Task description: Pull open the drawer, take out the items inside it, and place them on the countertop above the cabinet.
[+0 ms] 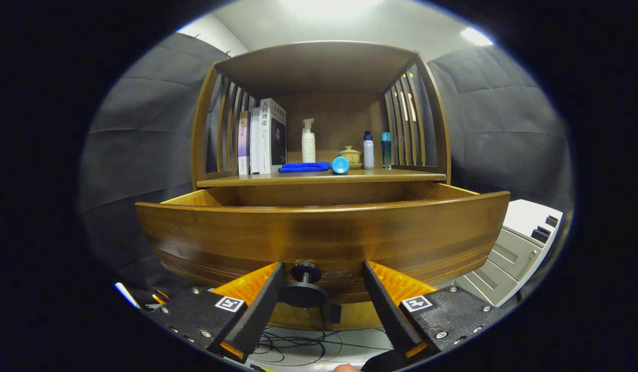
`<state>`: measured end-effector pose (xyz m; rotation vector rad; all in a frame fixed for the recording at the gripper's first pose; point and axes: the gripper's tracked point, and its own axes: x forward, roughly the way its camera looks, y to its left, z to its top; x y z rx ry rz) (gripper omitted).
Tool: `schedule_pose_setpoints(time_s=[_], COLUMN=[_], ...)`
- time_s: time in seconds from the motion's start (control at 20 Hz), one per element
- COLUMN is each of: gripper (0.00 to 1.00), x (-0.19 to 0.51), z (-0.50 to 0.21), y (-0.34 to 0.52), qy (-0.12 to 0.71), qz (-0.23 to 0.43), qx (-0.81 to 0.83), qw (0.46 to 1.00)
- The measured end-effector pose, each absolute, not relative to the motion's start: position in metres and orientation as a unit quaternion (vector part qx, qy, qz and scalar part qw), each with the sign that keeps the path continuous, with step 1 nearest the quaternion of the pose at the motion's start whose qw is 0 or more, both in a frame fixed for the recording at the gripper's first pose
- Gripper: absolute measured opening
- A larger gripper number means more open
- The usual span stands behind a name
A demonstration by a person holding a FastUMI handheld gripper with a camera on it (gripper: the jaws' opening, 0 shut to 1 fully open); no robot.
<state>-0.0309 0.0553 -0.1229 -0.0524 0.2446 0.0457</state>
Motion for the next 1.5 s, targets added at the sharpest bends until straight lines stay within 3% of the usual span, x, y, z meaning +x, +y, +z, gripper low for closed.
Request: schedule_pose_setpoints(time_s=[1.5], gripper=[0.95], x=[0.067], z=[-0.127], y=[0.06], qy=[0.125], qz=[0.019], qx=[-0.017], qw=[0.992])
